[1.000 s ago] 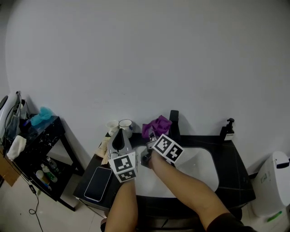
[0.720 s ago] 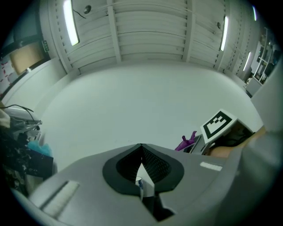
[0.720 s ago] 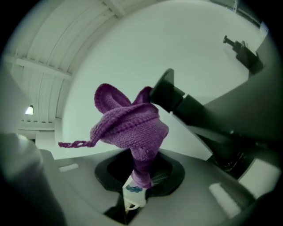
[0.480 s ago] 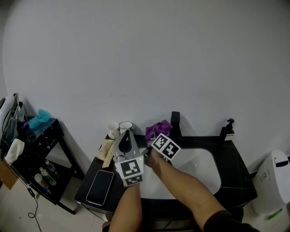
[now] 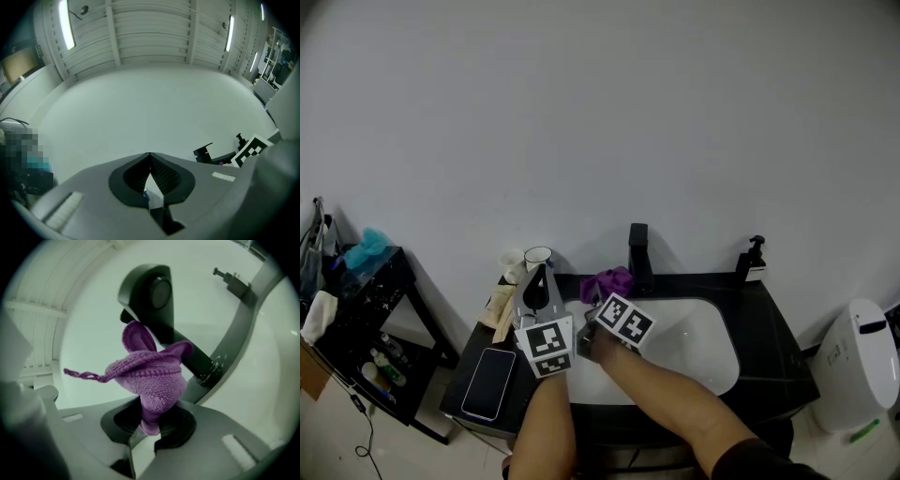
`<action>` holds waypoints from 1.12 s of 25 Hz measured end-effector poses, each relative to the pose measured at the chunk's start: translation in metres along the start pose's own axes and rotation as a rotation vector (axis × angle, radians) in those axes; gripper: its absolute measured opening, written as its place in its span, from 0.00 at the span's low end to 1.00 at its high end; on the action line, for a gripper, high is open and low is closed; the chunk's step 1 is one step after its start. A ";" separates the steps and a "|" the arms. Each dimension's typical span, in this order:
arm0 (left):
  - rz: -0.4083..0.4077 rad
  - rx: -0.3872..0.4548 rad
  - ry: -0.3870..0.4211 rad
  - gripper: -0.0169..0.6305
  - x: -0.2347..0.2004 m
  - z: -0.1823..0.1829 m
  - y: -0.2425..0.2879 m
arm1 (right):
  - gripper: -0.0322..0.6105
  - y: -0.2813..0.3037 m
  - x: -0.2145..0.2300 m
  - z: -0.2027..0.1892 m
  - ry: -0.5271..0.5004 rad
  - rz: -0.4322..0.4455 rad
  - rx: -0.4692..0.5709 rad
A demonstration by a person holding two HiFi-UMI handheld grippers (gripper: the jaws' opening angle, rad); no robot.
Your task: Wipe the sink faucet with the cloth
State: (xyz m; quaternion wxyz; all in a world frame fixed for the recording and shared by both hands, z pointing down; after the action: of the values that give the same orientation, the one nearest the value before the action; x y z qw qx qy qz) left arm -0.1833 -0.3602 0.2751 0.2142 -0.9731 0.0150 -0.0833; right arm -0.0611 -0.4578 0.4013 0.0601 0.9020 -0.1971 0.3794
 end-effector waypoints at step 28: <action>-0.307 -0.260 -0.217 0.05 0.093 -0.054 0.010 | 0.16 -0.135 0.056 0.151 -0.999 0.072 0.012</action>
State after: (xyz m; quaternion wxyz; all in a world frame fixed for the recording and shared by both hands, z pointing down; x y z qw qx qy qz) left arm -0.1002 -0.3977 0.3337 0.0724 -0.9866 -0.1458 -0.0069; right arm 0.1284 -0.3904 0.3397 -0.0601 0.9665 -0.2303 -0.0962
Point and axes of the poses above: the fingertips, and each gripper's own axes: y forward along the fingers, x to its right, z out of its top, the point moved 2 cm from there along -y, backward along the fingers, and after that the axes turned 2 degrees about z, right-handed, at the moved point
